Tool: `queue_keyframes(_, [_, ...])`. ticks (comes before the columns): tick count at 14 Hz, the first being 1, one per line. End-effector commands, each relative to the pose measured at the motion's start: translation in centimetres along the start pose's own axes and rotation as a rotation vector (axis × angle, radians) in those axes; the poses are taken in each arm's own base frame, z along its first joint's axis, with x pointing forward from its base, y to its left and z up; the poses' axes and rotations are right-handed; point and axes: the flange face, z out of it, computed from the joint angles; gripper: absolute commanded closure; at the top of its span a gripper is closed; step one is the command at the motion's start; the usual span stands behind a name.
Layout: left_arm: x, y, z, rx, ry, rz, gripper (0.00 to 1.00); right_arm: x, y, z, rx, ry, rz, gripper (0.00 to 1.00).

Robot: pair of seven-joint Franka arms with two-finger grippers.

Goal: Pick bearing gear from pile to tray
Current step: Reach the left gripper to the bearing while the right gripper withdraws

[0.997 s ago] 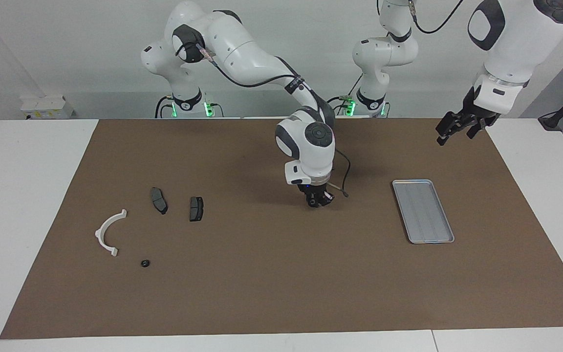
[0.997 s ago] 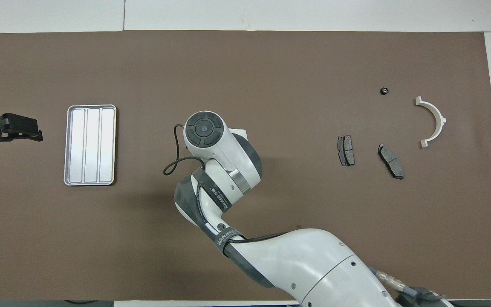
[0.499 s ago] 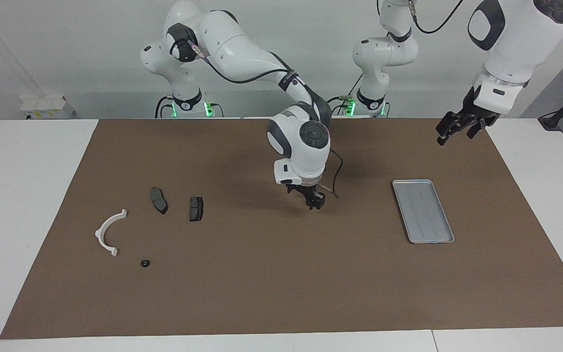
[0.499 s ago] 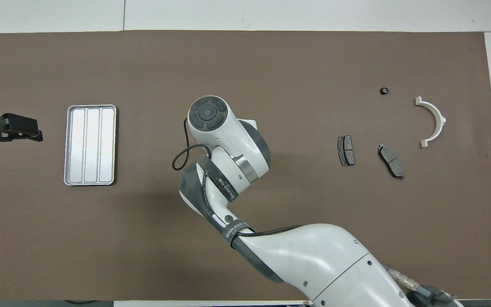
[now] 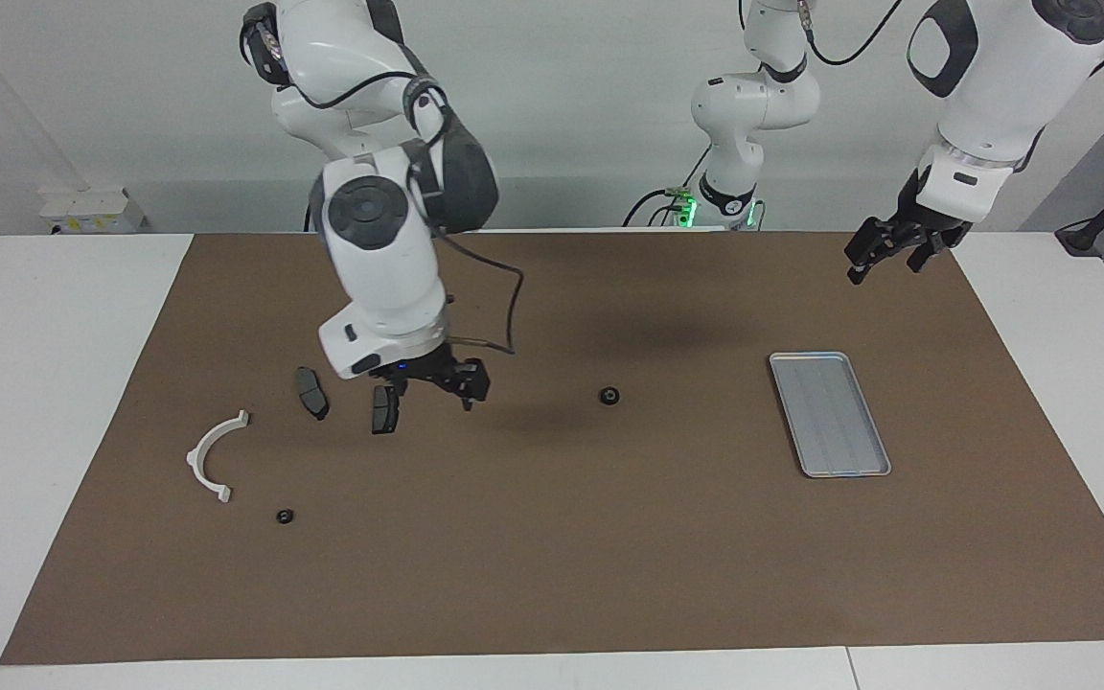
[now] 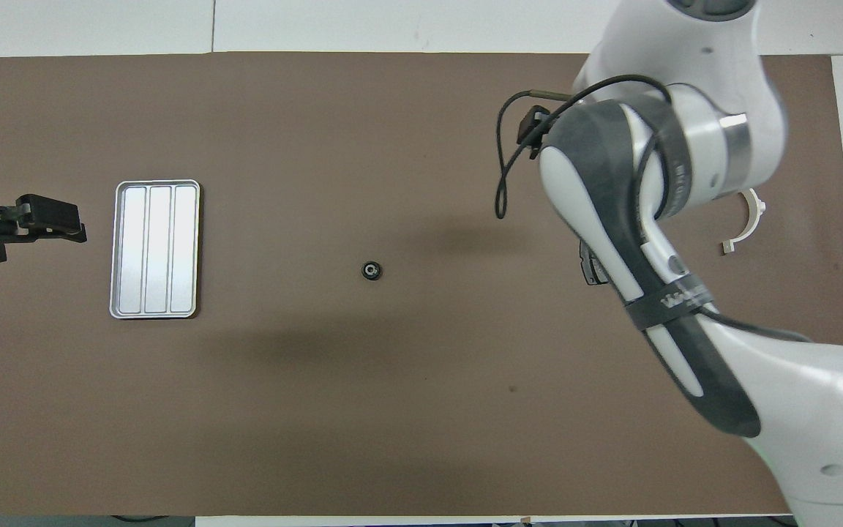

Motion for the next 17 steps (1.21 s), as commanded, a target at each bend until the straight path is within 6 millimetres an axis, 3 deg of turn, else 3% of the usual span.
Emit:
queue_keyframes(1, [-1.5, 4.2, 1.0, -0.009, -0.007, -0.024, 0.00, 3.1, 7.5, 1.4, -0.004, 0.008, -0.174, 0.00])
queue_keyframes(4, [-1.5, 12.0, 5.3, -0.017, -0.011, -0.083, 0.00, 5.7, 14.3, 3.3, -0.025, 0.061, -0.277, 0.00])
queue_keyframes(6, [-1.6, 16.4, 8.8, -0.016, -0.024, -0.098, 0.00, 6.6, 16.4, 6.2, -0.043, 0.097, -0.294, 0.00])
queue_keyframes(10, [-2.4, 21.4, 15.4, -0.024, -0.027, -0.121, 0.00, 8.7, 18.1, 12.0, -0.072, 0.117, -0.283, 0.00])
queue_keyframes(11, [-3.2, 24.1, 18.0, -0.016, -0.041, -0.128, 0.00, 9.1, 18.1, 13.9, -0.072, 0.113, -0.281, 0.00])
queue_keyframes(13, [-4.2, 28.1, 22.5, -0.025, -0.035, -0.178, 0.00, 9.3, 18.0, 15.5, -0.071, 0.104, -0.271, 0.00])
queue_keyframes(14, [-4.8, 29.2, 24.6, -0.016, -0.046, -0.178, 0.02, 9.3, 18.0, 16.2, -0.064, 0.095, -0.267, 0.00])
queue_keyframes(17, [-5.3, 30.4, 27.4, -0.017, -0.047, -0.192, 0.08, 9.3, 18.1, 17.7, -0.056, 0.073, -0.255, 0.00])
